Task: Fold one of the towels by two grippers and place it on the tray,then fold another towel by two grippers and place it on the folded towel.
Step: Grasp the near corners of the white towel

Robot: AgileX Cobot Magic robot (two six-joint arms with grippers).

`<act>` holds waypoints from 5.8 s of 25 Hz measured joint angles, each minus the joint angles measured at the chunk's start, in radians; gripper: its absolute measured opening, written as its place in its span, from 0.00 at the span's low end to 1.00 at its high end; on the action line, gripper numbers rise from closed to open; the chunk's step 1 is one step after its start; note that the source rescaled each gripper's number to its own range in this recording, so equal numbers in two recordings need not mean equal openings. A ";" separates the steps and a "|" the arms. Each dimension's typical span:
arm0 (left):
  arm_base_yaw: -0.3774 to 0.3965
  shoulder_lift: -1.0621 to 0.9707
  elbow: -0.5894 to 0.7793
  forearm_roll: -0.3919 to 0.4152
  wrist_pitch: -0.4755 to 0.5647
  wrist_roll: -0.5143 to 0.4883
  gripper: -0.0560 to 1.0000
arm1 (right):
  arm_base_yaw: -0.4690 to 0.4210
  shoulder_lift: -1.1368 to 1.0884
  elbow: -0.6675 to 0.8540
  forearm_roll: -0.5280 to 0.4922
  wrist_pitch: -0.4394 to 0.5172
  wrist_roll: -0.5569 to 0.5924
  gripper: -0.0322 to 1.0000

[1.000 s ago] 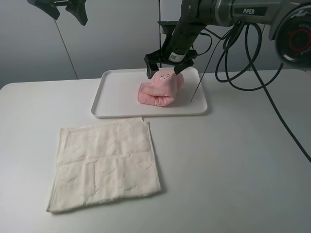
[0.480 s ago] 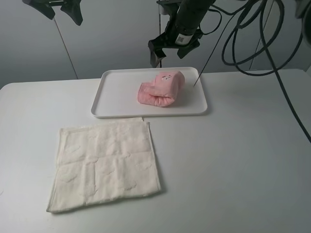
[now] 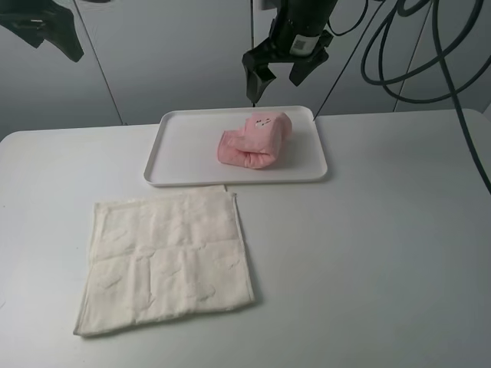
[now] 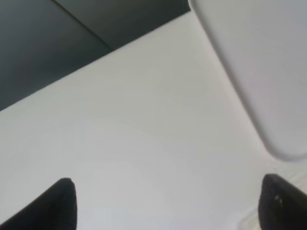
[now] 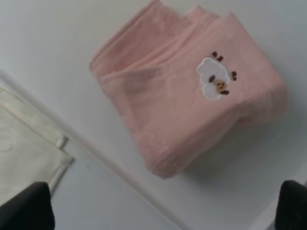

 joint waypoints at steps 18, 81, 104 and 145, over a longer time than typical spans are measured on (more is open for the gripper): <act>0.004 -0.273 0.599 -0.018 -0.003 0.291 0.98 | 0.077 -0.220 0.350 0.075 -0.049 -0.072 1.00; -0.453 -0.715 1.555 -0.078 -0.566 0.483 0.99 | 0.527 -0.325 0.894 -0.025 -0.356 -0.593 1.00; -0.453 -0.601 1.640 -0.103 -0.761 0.483 0.99 | 0.528 -0.256 0.904 -0.025 -0.424 -0.609 1.00; -0.548 -0.358 1.638 0.033 -0.875 0.291 0.99 | 0.528 -0.256 0.905 0.047 -0.520 -0.657 1.00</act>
